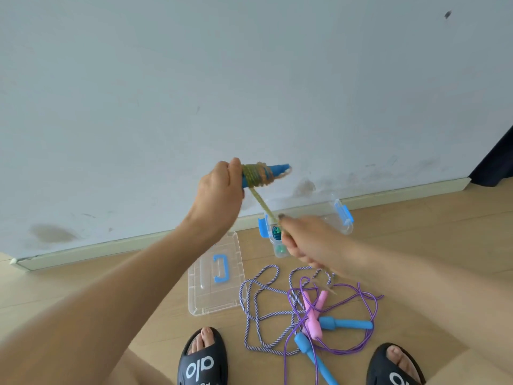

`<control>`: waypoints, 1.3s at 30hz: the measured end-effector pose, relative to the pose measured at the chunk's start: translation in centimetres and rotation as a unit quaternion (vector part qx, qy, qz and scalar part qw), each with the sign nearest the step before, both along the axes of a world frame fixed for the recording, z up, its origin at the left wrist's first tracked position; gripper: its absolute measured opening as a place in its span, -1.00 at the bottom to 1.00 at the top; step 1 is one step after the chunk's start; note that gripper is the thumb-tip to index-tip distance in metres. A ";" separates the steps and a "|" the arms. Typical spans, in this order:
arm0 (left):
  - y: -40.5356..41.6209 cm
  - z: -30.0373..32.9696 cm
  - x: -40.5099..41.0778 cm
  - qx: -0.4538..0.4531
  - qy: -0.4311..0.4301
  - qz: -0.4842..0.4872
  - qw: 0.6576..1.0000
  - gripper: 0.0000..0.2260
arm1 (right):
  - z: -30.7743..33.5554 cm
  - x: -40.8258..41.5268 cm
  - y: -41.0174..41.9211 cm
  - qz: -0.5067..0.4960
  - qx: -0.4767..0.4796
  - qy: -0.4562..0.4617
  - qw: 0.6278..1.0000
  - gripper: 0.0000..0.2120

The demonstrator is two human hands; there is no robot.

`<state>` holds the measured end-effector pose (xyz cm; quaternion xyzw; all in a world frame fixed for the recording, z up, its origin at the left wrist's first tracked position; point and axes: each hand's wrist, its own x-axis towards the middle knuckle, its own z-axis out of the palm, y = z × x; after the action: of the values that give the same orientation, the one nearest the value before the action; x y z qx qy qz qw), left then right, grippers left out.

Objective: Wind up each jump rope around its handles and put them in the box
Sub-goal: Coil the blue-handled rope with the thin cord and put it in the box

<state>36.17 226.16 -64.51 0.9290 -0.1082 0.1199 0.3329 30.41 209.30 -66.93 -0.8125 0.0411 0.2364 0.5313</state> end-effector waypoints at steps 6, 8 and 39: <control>2.6 -1.7 0.8 0.344 -0.061 -0.102 0.931 -0.81 | 2.9 -0.6 -0.3 -0.024 -0.075 -0.205 0.976 -0.49; 2.0 -1.6 0.1 0.380 -0.081 -0.124 0.913 -0.85 | 3.8 0.2 -1.3 -0.031 -0.076 -0.255 0.963 -0.49; 0.0 -0.8 -0.5 -0.056 0.052 -0.001 0.997 -0.91 | 1.3 -1.8 0.8 0.023 -0.174 -0.254 0.951 -0.48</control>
<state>35.69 226.18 -65.30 0.9139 -0.0845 0.0771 0.3894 28.62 210.08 -65.62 -0.9261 -0.0734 0.0241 0.3694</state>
